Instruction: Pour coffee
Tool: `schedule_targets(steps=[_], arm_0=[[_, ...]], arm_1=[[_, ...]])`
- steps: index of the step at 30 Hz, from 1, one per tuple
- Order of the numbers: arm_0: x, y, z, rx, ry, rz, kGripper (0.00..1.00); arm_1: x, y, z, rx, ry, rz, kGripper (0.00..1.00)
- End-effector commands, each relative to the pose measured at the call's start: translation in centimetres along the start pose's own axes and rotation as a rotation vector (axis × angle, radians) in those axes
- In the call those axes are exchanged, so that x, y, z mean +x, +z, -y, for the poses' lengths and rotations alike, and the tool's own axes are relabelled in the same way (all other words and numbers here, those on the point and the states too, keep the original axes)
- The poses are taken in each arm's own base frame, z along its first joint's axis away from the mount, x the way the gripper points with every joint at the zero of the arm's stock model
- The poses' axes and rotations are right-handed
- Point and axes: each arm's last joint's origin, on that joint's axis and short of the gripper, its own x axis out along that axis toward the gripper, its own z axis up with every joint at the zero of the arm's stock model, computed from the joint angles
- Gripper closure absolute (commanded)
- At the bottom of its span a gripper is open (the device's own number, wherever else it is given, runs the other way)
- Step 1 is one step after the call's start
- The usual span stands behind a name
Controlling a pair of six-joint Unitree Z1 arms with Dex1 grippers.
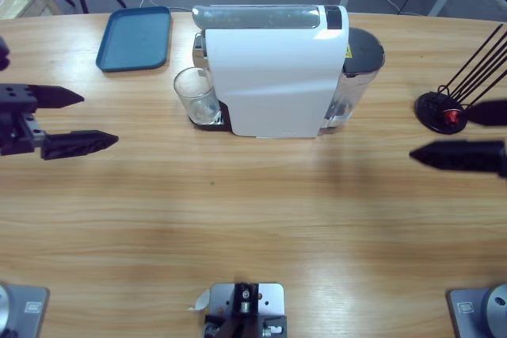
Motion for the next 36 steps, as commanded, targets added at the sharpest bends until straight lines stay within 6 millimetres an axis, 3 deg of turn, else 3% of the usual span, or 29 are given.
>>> schedule_targets(steps=[1, 4, 12, 24, 36], arm_0=[[-0.8, -0.7, 0.6, 0.013, -0.015, 0.017, 0.000], [-0.8, -0.5, 0.6, 0.013, -0.012, 0.021, 0.000], [-0.5, -0.8, 0.6, 0.011, -0.016, 0.006, 0.000], [0.1, -0.7, 0.4, 0.007, -0.021, -0.016, 0.000], [-0.2, 0.5, 0.3, 0.013, -0.014, 0.018, 0.000]], arm_1=[[0.6, -3.5, 1.0, -0.044, -0.078, 0.051, 0.000], [1.7, -4.3, 1.2, -0.075, -0.092, 0.066, 0.000], [2.1, -5.1, 1.3, -0.065, -0.083, 0.079, 0.000], [-0.3, -6.5, 1.1, -0.090, 0.001, 0.172, 0.000], [0.3, -6.2, 0.9, -0.102, 0.029, 0.143, 0.000]])
